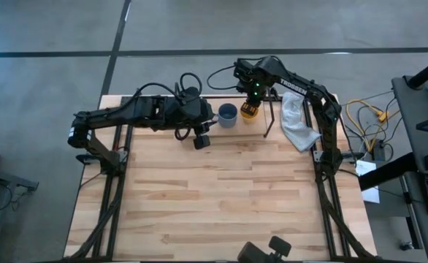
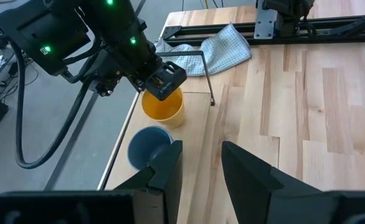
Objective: Stack small to large cups/mugs on shelf
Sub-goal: Put the yellow cup on the shelf, then return to Home Position
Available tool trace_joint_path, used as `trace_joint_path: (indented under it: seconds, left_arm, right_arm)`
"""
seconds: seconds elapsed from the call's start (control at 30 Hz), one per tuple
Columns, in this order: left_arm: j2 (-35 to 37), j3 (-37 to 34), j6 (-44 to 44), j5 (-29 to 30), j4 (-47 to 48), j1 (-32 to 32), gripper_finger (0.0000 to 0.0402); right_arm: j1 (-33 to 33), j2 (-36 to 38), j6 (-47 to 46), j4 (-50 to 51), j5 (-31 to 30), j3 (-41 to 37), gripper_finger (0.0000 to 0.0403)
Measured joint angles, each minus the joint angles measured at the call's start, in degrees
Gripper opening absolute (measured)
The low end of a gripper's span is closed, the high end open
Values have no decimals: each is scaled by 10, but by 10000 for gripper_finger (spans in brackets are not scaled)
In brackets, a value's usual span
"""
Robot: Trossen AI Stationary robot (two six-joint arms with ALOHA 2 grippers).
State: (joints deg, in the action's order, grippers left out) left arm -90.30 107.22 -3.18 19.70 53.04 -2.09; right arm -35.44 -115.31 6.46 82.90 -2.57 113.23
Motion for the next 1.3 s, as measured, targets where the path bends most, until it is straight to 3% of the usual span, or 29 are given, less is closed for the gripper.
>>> trace_joint_path:
  seconds: [1.3]
  left_arm:
    - [0,-9,-1,-1,2,2,98]
  right_arm:
    - [-15,3,8,-11,-26,-1,54]
